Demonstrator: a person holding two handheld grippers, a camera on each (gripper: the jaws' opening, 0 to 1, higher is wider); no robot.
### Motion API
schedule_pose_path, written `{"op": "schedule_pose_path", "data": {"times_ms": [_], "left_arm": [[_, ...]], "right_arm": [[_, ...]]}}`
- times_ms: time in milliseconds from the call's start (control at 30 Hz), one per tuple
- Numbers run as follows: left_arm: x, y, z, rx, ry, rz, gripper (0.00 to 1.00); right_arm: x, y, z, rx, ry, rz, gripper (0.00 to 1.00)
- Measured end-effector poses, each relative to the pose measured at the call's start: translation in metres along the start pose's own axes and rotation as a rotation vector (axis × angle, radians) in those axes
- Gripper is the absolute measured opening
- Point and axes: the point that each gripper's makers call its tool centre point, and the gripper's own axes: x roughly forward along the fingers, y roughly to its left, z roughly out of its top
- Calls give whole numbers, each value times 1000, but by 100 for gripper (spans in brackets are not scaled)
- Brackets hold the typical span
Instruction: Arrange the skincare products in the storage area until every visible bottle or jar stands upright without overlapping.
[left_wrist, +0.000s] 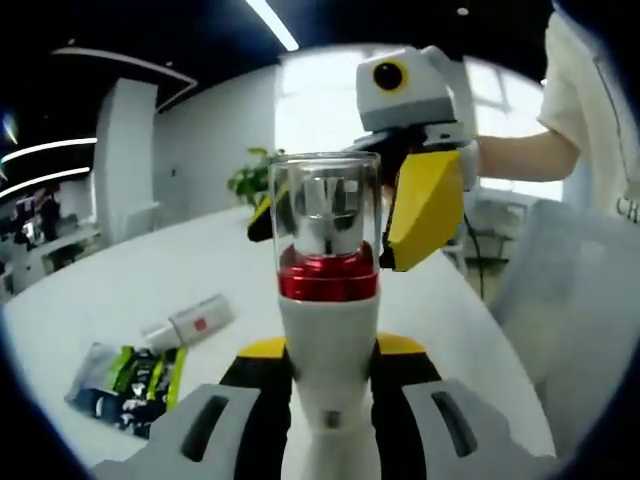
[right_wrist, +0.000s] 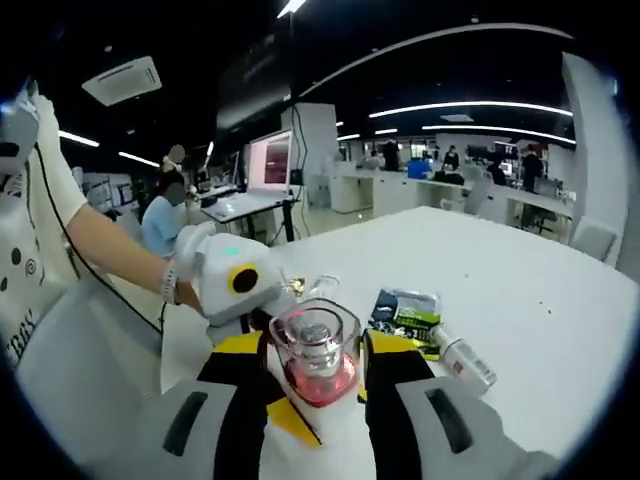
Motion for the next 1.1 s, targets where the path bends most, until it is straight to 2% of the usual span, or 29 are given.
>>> {"op": "schedule_pose_path", "data": {"times_ms": [167,233,300,433,633,733,800,833,867,933,1000,1100], "left_arm": [[0,1,0,-3,0,1,28],[1,-7,5,0,0,-1,28],[0,0,1,-1,1,-1,28],[0,-3,1,-3,30,4,29],[0,5,0,51,17,57,35],[-3,11,1,46,26,96,41],[-7,11,5,48,24,94,40],[-10,11,9,70,4,92,39],[-12,5,12,70,6,86,39],[-17,5,13,96,17,92,41],[-24,6,10,79,18,80,41],[-35,5,9,79,25,98,41]], "right_arm": [[2,-4,-1,-32,-27,-52,34],[2,-6,0,-36,-39,-77,33],[2,-5,0,-44,-42,-86,33],[3,-6,0,-48,-44,-103,32],[-1,-12,-1,-27,-56,-136,31],[0,-11,-1,-37,-58,-138,31],[0,-11,0,-38,-53,-138,31],[0,-12,0,-38,-51,-138,31],[0,-12,-1,-38,-50,-138,31],[-1,-13,-1,-38,-55,-136,31],[-1,-16,-1,-40,-59,-137,31],[-1,-21,-1,-47,-52,-145,31]]}}
